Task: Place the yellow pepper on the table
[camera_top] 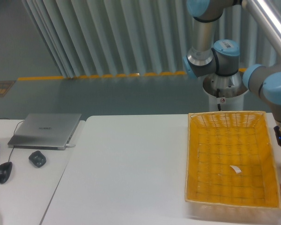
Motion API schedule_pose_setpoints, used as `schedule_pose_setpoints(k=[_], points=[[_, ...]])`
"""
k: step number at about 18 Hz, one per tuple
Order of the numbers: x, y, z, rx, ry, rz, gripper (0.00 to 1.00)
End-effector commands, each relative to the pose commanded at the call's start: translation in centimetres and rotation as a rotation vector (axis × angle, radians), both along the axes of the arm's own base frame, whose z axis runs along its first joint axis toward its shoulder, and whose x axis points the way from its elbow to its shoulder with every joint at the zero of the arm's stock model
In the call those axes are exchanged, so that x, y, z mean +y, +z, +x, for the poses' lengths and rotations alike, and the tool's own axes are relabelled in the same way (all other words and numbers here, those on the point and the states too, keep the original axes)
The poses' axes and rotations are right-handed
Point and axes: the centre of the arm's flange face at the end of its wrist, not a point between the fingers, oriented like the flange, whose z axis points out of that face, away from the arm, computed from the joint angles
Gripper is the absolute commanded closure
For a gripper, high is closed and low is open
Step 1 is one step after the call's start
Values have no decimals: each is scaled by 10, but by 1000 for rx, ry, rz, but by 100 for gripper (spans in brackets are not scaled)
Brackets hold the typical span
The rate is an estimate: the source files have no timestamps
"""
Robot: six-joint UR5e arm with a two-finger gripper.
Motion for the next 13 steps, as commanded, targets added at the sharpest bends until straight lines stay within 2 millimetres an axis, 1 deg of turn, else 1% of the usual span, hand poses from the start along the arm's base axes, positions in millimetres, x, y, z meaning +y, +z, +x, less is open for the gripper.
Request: schedule_pose_setpoints(k=[1,2,4,5,6,8,9,11,13], points=[[-1,3,2,-15,-35,4,0],[-6,12,7,-20,-70,18,0],[-10,15,10,-47,-115,10,0],[-16,19,10,-63,-127,1,0],[-26,30,15,-90,-175,-20,0],[-41,41,24,-136,-208,-48,0],[-51,48,28,-151,-198,-52,0],[-64,60,32,-163,-183,-23,0],[-80,68,36,-182,-165,-20,0]])
